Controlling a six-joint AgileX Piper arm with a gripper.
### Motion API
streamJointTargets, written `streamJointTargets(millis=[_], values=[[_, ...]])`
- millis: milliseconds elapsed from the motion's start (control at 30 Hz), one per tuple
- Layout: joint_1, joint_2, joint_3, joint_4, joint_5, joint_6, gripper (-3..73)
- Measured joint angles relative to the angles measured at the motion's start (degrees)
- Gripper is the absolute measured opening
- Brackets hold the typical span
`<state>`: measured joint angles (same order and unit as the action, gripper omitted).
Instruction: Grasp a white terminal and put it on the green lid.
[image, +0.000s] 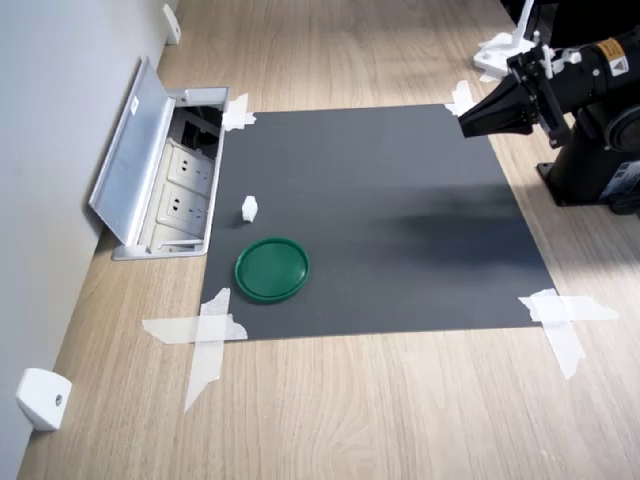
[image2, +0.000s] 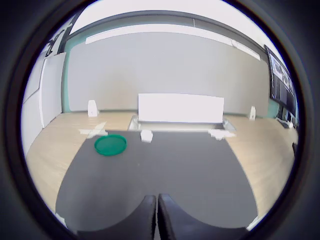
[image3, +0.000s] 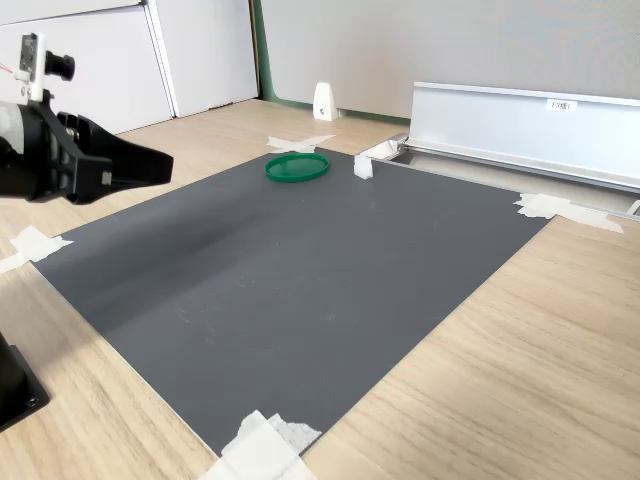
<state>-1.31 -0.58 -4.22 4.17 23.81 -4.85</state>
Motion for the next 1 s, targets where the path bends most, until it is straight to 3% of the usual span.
streamJointTargets(millis=[467, 767, 1000], values=[[0.0, 21.51, -21.8, 0.0, 4.33, -0.74, -0.9], [0.0, 39.99, -38.6, 0.0, 18.84, -1.62, -0.9], [0.0, 52.54, -50.54, -0.05, 30.94, -7.97, -0.9]])
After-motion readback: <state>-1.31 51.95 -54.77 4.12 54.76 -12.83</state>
